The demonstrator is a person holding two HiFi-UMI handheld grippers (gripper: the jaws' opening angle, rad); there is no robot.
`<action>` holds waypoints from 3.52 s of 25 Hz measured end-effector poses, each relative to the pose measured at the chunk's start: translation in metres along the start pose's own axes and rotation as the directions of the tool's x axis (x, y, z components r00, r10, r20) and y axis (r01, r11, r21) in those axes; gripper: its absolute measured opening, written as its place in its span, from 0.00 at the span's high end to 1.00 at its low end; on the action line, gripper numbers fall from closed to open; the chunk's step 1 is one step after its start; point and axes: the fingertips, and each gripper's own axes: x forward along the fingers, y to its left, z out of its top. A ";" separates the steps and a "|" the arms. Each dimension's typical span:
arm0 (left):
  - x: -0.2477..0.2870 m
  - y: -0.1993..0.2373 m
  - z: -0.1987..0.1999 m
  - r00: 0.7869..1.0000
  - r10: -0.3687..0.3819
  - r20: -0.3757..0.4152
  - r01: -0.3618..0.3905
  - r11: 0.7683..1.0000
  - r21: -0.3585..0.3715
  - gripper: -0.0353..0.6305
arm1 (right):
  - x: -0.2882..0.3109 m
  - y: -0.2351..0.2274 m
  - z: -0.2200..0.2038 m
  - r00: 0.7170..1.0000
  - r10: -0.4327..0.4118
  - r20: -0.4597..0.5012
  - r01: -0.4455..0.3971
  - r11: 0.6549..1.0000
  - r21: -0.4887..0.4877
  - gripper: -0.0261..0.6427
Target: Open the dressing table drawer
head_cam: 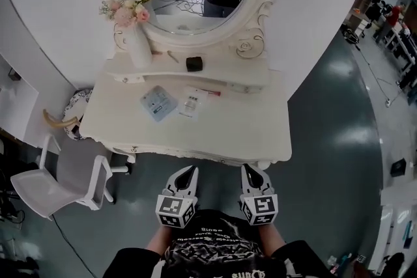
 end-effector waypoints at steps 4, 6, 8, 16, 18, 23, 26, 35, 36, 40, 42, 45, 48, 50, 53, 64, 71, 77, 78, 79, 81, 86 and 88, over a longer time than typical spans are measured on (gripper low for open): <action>0.010 0.020 0.005 1.000 -0.021 -0.017 0.021 1.000 0.002 0.92 | 0.018 0.007 0.001 0.999 -0.028 -0.016 0.029 0.999 0.017 0.94; 0.015 0.031 0.010 0.999 -0.032 -0.017 0.032 0.999 0.002 0.92 | 0.026 0.012 0.001 0.999 -0.041 -0.024 0.041 0.999 0.022 0.94; 0.021 0.041 0.016 0.999 -0.050 -0.017 0.050 0.999 0.010 0.92 | 0.035 0.015 0.004 0.998 -0.055 -0.029 0.056 0.998 0.026 0.94; 0.040 0.086 0.040 0.997 -0.082 0.000 0.082 0.995 0.051 0.92 | 0.071 0.028 0.016 0.992 -0.121 -0.030 0.123 0.991 0.046 0.94; 0.044 0.095 0.045 0.996 -0.091 0.003 0.091 0.994 0.060 0.92 | 0.080 0.033 0.018 0.991 -0.131 -0.041 0.132 0.991 0.030 0.94; 0.052 0.106 0.052 0.990 -0.141 -0.003 0.141 0.987 0.078 0.92 | 0.090 0.043 0.022 0.985 -0.167 -0.039 0.168 0.986 0.023 0.94; 0.054 0.112 0.056 0.989 -0.147 0.003 0.146 0.986 0.078 0.92 | 0.092 0.042 0.018 0.981 -0.188 -0.050 0.190 0.980 0.050 0.94; 0.069 0.120 0.064 0.989 -0.148 0.010 0.147 0.987 0.064 0.92 | 0.093 0.009 0.022 0.961 -0.271 -0.058 0.275 0.958 0.083 0.94; 0.071 0.121 0.065 0.990 -0.142 0.011 0.141 0.988 0.062 0.92 | 0.095 0.005 0.022 0.960 -0.275 -0.059 0.279 0.955 0.096 0.93; 0.079 0.127 0.071 0.994 -0.102 0.022 0.101 0.994 0.047 0.92 | 0.108 -0.012 0.030 0.962 -0.265 -0.063 0.270 0.958 0.094 0.91; 0.083 0.130 0.072 0.996 -0.082 0.023 0.081 0.996 0.040 0.92 | 0.117 -0.020 0.036 0.964 -0.257 -0.060 0.262 0.960 0.095 0.90; 0.092 0.131 0.076 0.998 -0.059 0.025 0.058 0.997 0.046 0.92 | 0.131 -0.033 0.047 0.969 -0.241 -0.057 0.245 0.966 0.081 0.88; 0.098 0.132 0.080 0.999 -0.036 0.024 0.035 0.998 0.054 0.92 | 0.140 -0.049 0.063 0.970 -0.240 -0.038 0.242 0.967 0.073 0.85; 0.103 0.134 0.080 1.000 -0.022 0.018 0.022 0.998 0.051 0.92 | 0.146 -0.062 0.070 0.969 -0.247 -0.030 0.248 0.966 0.067 0.84; 0.108 0.140 0.081 1.000 0.003 0.014 -0.004 0.999 0.050 0.92 | 0.160 -0.078 0.072 0.968 -0.249 -0.039 0.251 0.965 0.076 0.77; 0.112 0.160 0.089 0.994 0.107 0.001 -0.107 0.992 0.060 0.92 | 0.214 -0.111 0.075 0.969 -0.233 -0.080 0.237 0.970 0.050 0.74; 0.103 0.172 0.086 0.985 0.171 -0.014 -0.171 0.984 0.046 0.92 | 0.236 -0.133 0.067 0.959 -0.259 -0.111 0.267 0.962 0.060 0.73; 0.095 0.183 0.082 0.975 0.220 -0.025 -0.220 0.975 0.031 0.92 | 0.252 -0.148 0.057 0.953 -0.266 -0.147 0.278 0.958 0.067 0.73; 0.094 0.184 0.082 0.973 0.229 -0.025 -0.228 0.973 0.030 0.92 | 0.255 -0.150 0.056 0.952 -0.265 -0.152 0.278 0.958 0.068 0.73; 0.093 0.185 0.081 0.971 0.236 -0.026 -0.235 0.971 0.031 0.92 | 0.257 -0.152 0.054 0.951 -0.267 -0.157 0.280 0.958 0.067 0.73; 0.091 0.187 0.081 0.968 0.249 -0.029 -0.248 0.968 0.030 0.92 | 0.261 -0.156 0.051 0.949 -0.270 -0.165 0.284 0.956 0.071 0.73; 0.091 0.191 0.080 0.960 0.279 -0.032 -0.278 0.960 0.020 0.92 | 0.273 -0.162 0.042 0.949 -0.253 -0.190 0.272 0.959 0.085 0.73; 0.091 0.193 0.080 0.957 0.289 -0.031 -0.289 0.957 0.018 0.92 | 0.275 -0.164 0.038 0.944 -0.259 -0.205 0.278 0.958 0.073 0.73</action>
